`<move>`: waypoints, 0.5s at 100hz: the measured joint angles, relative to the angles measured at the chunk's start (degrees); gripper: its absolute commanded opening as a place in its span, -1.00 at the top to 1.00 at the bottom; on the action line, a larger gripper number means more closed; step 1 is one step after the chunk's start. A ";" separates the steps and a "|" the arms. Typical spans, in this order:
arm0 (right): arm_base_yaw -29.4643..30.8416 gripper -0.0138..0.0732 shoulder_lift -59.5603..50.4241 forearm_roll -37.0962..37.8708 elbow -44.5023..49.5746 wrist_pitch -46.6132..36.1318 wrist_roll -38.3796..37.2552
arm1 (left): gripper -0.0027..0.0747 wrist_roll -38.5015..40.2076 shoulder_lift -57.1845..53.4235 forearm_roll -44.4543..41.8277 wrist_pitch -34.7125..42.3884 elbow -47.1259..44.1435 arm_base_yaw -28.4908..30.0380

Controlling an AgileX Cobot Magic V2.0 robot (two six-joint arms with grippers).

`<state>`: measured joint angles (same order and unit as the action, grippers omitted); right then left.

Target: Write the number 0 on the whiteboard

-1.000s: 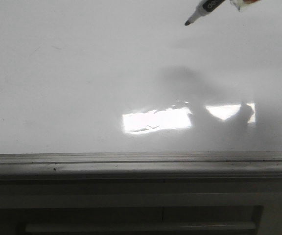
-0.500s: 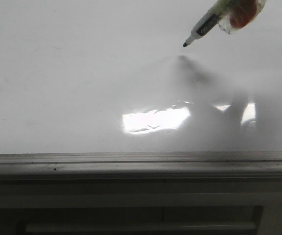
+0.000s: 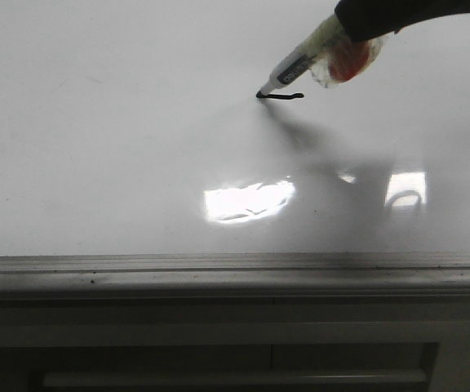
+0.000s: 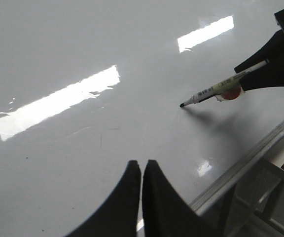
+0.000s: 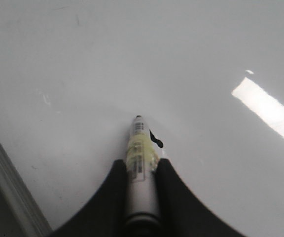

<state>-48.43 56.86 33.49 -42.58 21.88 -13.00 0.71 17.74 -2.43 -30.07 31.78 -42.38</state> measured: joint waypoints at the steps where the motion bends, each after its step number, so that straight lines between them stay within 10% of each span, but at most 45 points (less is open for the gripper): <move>1: -0.26 0.78 0.00 0.00 0.00 0.17 0.10 | 0.98 0.00 0.00 0.04 0.00 0.00 0.00; 50: -6.73 0.78 -0.64 -2.86 0.00 15.64 -1.23 | 0.98 0.00 0.00 0.87 -4.94 0.00 0.00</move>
<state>-55.16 56.22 30.63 -42.58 37.52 -14.23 0.71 17.74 -1.57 -35.01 31.78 -42.38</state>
